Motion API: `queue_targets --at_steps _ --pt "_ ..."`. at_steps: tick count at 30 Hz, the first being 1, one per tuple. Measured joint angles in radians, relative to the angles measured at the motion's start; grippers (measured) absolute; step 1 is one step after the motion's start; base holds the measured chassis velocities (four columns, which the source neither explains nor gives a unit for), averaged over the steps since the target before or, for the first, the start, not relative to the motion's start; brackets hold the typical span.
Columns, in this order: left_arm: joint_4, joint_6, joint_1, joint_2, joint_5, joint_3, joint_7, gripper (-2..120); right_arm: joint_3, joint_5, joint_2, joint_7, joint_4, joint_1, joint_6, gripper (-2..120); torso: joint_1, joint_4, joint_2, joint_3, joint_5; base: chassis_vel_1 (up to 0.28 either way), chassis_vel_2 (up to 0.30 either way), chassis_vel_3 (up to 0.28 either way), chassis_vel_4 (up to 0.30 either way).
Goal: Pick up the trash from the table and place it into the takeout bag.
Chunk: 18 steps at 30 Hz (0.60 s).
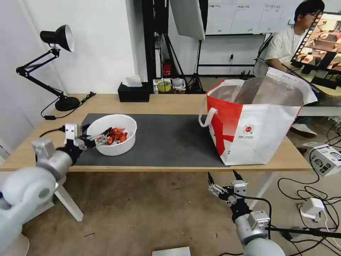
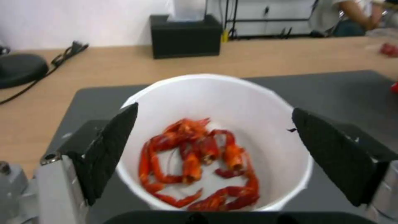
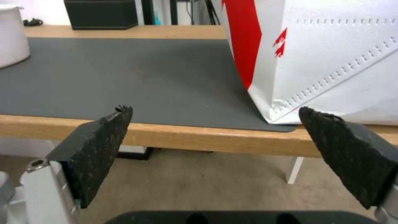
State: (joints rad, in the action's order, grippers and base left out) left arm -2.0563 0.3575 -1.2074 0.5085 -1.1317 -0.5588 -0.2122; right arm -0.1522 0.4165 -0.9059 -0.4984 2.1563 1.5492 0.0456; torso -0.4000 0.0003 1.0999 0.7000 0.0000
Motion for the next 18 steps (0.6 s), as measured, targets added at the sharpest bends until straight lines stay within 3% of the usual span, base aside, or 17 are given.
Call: queue_targets --at_steps 7,9,18 --pt "0.066 0.087 0.125 -0.014 -0.084 0.09 -0.04 100 0.0 0.0 0.0 0.0 0.0 0.0 0.0 100 0.0 -0.0003 0.0 0.0 -0.0001 0.0 0.0 0.0 0.0" --pt "0.096 0.156 0.187 -0.015 -0.121 0.139 -0.062 100 0.0 0.0 0.0 0.0 0.0 0.0 0.0 100 0.0 -0.0002 0.0 0.0 -0.0004 0.0 0.0 0.0 0.0" --pt "0.17 0.275 0.258 -0.023 -0.163 0.164 -0.09 100 0.0 0.0 0.0 0.0 0.0 0.0 0.0 100 0.0 -0.0002 0.0 0.0 0.0 0.0 0.0 0.0 0.0"
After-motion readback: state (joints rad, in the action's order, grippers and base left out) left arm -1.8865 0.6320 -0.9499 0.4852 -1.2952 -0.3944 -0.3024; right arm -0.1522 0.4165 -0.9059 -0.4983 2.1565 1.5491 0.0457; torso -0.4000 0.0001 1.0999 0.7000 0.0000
